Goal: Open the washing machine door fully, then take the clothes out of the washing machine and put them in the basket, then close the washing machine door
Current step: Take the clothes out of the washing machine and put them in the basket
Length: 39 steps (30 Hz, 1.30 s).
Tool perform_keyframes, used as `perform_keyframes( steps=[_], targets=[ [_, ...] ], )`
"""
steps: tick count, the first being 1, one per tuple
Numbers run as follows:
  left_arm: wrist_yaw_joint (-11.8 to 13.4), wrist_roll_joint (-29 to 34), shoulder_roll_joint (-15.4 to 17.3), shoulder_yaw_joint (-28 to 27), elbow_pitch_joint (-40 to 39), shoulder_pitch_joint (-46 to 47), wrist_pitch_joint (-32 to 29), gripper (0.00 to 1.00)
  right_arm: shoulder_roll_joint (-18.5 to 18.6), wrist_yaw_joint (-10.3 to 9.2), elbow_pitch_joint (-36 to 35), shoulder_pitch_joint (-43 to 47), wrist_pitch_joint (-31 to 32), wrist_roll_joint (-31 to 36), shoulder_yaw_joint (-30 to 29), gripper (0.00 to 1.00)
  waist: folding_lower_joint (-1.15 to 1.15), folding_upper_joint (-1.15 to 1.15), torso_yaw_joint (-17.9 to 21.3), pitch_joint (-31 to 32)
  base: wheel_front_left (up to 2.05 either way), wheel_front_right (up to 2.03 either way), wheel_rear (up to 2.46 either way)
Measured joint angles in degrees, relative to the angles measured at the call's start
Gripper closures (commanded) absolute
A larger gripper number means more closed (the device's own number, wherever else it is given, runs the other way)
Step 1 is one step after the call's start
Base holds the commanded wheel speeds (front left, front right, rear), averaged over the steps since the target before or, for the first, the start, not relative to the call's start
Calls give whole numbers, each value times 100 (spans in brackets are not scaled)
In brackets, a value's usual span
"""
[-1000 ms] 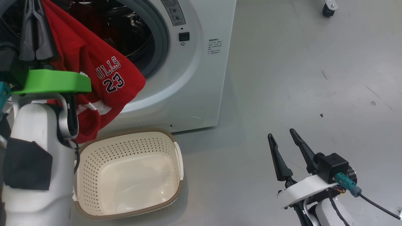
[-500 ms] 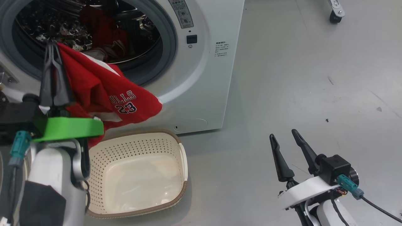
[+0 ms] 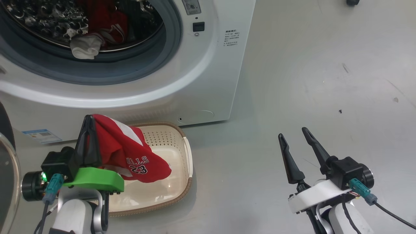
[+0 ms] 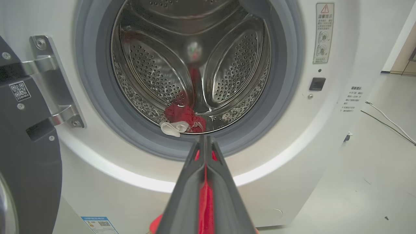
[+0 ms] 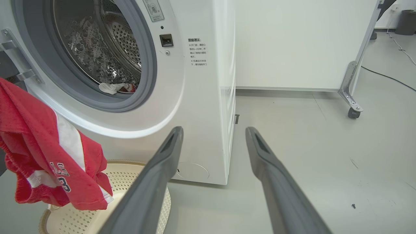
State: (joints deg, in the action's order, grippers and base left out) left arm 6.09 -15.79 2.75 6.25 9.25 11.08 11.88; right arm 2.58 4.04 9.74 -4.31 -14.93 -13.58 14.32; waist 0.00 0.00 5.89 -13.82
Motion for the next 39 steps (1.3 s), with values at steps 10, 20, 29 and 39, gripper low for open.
perform_keyframes(
  steps=[10, 20, 29, 39],
  targets=[
    [14, -86, -8, 104, 536, 11, -124, 100, 8, 44, -179, -249, 0, 62, -73, 0, 0, 0, 105, -540, 0, 0, 0],
    [14, -314, -20, 90, 1268, 734, -325, 100, 7, 67, -375, -548, 0, 108, -97, 0, 0, 0, 258, -1250, 0, 0, 0],
    [14, -327, 74, -69, 2241, 1525, -623, 100, 7, 143, -489, -984, 0, 104, -12, 0, 0, 0, 476, -1987, 0, 0, 0],
    [9, -392, 110, -104, 3025, 1973, -726, 100, 4, 144, -535, -1163, -1, 80, -51, 0, 0, 0, 686, -2480, 0, 0, 0]
  ],
)
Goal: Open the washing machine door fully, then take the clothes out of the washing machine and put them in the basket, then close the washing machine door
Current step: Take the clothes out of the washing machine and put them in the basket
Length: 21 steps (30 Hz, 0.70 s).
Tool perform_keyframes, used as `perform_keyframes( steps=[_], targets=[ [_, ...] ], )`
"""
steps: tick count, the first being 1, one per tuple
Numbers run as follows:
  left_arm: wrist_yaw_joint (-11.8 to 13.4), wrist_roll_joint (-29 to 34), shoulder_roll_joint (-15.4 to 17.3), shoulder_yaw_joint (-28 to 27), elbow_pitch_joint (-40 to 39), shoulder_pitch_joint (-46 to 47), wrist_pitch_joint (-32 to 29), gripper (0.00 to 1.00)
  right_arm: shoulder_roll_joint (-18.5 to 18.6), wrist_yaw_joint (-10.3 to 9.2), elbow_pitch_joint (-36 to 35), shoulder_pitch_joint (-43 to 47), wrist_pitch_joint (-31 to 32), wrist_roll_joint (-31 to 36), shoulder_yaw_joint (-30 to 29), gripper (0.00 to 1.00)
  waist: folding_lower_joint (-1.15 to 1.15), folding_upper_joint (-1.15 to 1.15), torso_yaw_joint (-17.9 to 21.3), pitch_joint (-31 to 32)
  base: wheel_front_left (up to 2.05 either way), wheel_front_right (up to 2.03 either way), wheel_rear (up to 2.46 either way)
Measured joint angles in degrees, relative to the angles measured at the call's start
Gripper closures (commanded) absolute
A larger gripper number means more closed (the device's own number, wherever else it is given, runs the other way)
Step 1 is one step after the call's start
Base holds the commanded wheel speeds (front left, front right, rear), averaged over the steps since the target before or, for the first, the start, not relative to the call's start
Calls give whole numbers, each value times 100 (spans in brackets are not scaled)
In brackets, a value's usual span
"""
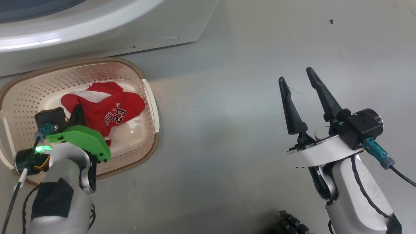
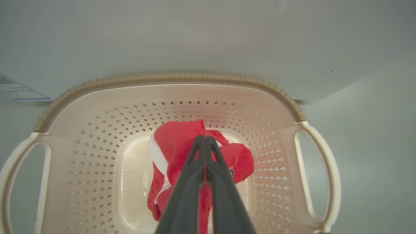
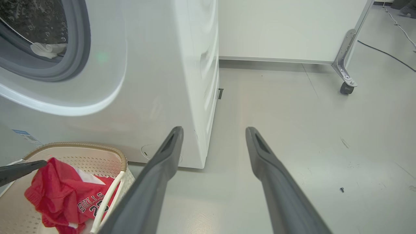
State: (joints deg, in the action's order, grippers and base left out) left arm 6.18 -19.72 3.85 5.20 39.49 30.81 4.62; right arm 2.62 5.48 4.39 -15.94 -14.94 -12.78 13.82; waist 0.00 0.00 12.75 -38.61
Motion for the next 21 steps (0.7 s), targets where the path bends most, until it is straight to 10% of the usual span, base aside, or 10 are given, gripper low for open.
perform_keyframes(
  steps=[12, 16, 17, 21],
  targets=[
    [-189, -102, -19, -74, 809, 294, 68, 100, 0, 1, 60, -141, 0, -79, -27, 0, 0, 0, 17, -169, 0, 0, 0],
    [-253, -308, -85, -138, 1013, 363, 141, 54, 0, 1, 141, -144, 0, -80, -38, 0, 0, 0, -31, -104, 0, 0, 0],
    [-274, -324, -88, -147, 1051, 363, 163, 0, 1, 2, 160, -145, 0, -83, -27, 0, 0, 0, -41, -82, 0, 0, 0],
    [-343, -338, -89, -149, 1177, 377, 376, 0, 1, 13, 196, -145, 0, -91, -22, 0, 0, 0, -79, 28, 0, 0, 0]
  ],
)
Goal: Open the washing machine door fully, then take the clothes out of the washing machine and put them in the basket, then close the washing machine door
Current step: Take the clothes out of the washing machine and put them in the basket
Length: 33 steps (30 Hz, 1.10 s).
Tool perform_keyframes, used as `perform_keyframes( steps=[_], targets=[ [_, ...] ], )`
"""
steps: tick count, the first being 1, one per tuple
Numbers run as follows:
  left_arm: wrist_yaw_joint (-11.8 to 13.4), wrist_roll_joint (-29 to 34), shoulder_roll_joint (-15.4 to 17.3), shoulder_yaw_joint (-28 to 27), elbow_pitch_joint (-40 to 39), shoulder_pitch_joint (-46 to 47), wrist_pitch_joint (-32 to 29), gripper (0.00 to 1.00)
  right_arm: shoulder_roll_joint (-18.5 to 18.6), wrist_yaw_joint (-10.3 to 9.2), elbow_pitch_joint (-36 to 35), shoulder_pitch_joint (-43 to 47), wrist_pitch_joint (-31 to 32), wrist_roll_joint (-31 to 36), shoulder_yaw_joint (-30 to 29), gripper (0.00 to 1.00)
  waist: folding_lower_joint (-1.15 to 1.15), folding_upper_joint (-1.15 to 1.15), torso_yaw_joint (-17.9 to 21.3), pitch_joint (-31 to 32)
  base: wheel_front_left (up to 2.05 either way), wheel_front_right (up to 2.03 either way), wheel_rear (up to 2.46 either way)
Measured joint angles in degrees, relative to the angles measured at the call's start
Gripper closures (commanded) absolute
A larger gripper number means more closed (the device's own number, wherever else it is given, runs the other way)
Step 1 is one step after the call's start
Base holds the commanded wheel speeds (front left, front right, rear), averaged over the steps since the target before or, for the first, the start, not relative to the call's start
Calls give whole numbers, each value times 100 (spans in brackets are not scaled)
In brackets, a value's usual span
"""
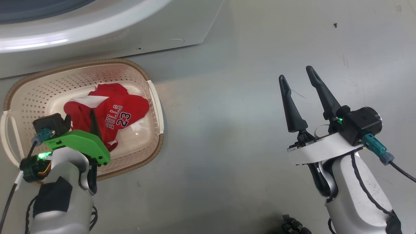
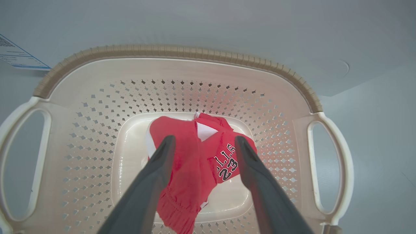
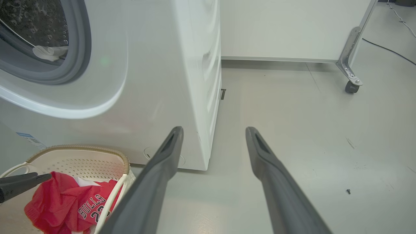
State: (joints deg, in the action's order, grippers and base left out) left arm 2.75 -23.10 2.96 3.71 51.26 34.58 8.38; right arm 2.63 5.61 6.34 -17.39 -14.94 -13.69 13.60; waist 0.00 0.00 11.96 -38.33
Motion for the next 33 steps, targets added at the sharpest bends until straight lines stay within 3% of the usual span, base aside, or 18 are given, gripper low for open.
perform_keyframes(
  steps=[6, 17, 33],
  targets=[
    [-63, -1, -13, -14, 15, 12, 421, 0, 0, 29, 86, 1, 0, -25, -21, 0, 0, 0, -63, 206, 0, 0, 0],
    [-263, 67, -65, 147, -244, 7, 602, 0, 1, 21, 258, 91, 0, -23, -152, 0, 0, 0, -255, 741, 0, 0, 0],
    [-238, 575, -100, 236, -1962, -325, 606, 0, 0, -22, 481, 567, 1, 69, -313, 0, 0, 0, -586, 1691, 0, 0, 0]
  ],
)
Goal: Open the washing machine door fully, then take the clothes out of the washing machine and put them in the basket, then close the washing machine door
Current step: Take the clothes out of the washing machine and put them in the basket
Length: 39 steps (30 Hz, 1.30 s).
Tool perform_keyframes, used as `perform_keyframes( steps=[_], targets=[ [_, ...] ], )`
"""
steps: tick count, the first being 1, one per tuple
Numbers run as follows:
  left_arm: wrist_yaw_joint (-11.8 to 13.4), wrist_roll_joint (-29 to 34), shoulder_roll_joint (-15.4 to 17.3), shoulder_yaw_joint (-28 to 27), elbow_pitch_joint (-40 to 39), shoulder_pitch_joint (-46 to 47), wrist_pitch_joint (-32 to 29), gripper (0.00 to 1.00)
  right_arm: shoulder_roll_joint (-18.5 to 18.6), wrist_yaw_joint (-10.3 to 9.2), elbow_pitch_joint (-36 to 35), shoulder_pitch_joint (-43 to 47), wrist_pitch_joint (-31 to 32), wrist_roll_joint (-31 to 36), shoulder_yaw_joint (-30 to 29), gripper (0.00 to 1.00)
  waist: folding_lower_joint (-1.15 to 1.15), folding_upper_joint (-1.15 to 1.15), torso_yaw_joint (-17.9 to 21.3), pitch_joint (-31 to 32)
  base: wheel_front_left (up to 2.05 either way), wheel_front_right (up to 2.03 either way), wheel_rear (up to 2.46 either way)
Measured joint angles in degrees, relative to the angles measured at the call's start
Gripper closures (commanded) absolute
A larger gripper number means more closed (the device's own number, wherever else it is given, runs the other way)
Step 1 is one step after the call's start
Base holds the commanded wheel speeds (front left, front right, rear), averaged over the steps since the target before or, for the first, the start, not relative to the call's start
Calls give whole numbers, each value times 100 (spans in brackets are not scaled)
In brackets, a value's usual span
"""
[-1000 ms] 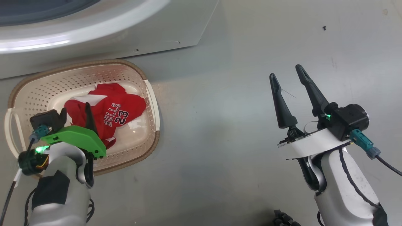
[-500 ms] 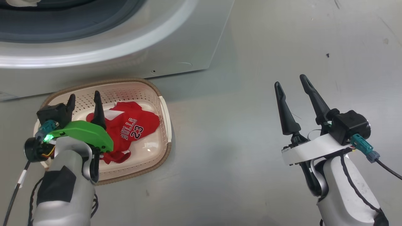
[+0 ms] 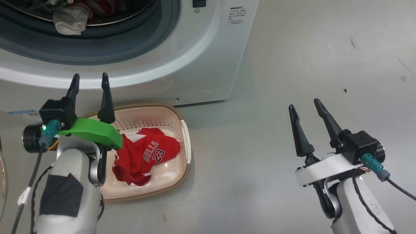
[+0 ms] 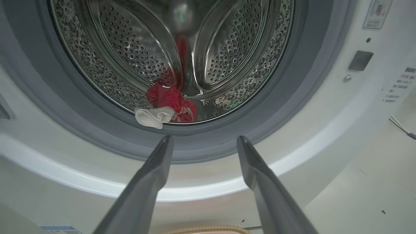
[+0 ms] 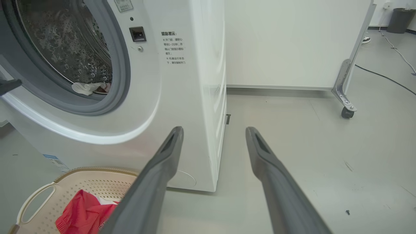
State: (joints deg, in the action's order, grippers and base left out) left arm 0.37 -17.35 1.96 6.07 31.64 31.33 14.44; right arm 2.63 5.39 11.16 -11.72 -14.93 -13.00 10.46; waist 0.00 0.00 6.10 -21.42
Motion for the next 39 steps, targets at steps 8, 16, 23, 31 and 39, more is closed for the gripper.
perform_keyframes(
  steps=[8, 16, 23, 31, 39],
  targets=[
    [43, 192, -4, 121, -665, -575, 0, 0, 0, 0, 49, 252, 0, 5, -8, 0, 0, 0, -118, 487, 0, 0, 0],
    [138, 259, -3, 142, -1194, -1208, 0, 0, -1, -1, 45, 497, 0, 5, -10, 0, 0, 0, -218, 912, 0, 0, 0],
    [222, 287, 2, 138, -1548, -1811, 0, 0, -4, -59, 22, 722, 0, 5, -44, 0, 0, 0, -288, 1222, 0, 0, 0],
    [293, 283, 9, 134, -1730, -2533, 0, 0, -7, -152, 1, 1053, 0, -5, -70, 0, 0, 0, -356, 1495, 0, 0, 0],
    [337, 283, 20, 260, -1940, -3095, -19, 0, -10, -201, 0, 1304, 0, -5, -66, 0, 0, 0, -440, 1742, 0, 0, 0]
  ],
)
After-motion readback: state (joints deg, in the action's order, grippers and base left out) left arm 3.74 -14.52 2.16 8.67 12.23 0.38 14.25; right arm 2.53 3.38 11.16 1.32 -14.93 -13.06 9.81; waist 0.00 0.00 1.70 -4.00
